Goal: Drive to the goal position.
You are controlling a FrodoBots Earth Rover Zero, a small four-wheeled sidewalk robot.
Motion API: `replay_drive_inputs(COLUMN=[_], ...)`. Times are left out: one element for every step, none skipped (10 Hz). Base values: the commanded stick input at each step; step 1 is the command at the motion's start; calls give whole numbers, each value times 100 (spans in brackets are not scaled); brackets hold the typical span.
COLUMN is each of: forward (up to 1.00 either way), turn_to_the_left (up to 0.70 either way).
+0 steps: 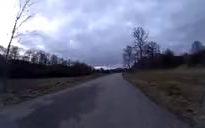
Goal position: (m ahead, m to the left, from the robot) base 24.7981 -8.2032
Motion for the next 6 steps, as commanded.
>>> replay_drive_inputs(forward=[50,50,50,50,50,50], turn_to_the_left=[0,0,0,0,0,0])
